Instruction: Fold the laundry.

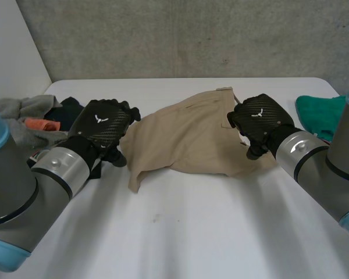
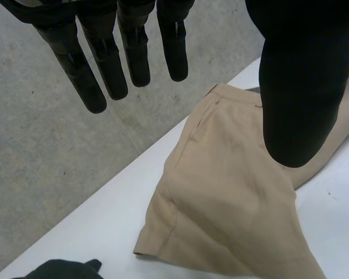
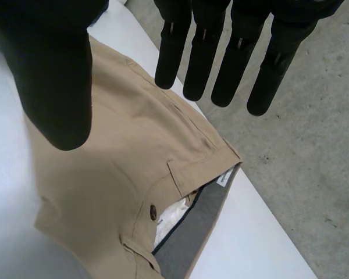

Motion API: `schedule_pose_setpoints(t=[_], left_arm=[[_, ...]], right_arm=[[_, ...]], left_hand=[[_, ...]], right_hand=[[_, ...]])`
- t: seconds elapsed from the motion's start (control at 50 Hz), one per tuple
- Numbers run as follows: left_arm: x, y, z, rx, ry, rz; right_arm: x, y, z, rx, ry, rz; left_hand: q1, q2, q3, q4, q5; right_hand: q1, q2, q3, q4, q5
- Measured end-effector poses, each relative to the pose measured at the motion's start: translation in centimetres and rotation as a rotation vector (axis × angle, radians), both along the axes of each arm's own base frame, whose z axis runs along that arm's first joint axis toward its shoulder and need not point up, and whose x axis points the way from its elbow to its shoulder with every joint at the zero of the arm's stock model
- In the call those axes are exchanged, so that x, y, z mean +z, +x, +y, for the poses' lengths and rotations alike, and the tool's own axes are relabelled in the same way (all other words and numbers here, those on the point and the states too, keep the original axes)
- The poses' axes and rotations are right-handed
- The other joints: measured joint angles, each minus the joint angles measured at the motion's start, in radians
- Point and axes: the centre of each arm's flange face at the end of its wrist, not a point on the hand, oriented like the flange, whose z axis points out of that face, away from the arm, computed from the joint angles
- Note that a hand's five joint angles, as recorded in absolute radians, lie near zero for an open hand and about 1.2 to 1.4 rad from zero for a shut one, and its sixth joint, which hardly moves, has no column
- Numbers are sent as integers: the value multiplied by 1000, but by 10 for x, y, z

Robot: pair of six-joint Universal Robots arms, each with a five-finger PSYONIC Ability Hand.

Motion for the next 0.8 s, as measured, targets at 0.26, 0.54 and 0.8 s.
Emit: schedule_pose_setpoints(t=[0.26,0.54,0.8], left_arm=[[-29,-9,-8,-48,123,-63],[-97,-34,-51,-33,162,-202],[-46,-33,-51,40,16,-160]], right_arm=[[-33,-24,-19,5,105,285],[-104,-27,-68,-21,8,293],[-51,-25,-45,17,-25,160]], left_hand=[[-87,-98,-96,-102,-120],[318,296,294,277,267],[697,766,762,773,739]], right_hand=[[-181,-191,-184,-196,-215],[234,243,234,214,215],[434,548,559,569,560]])
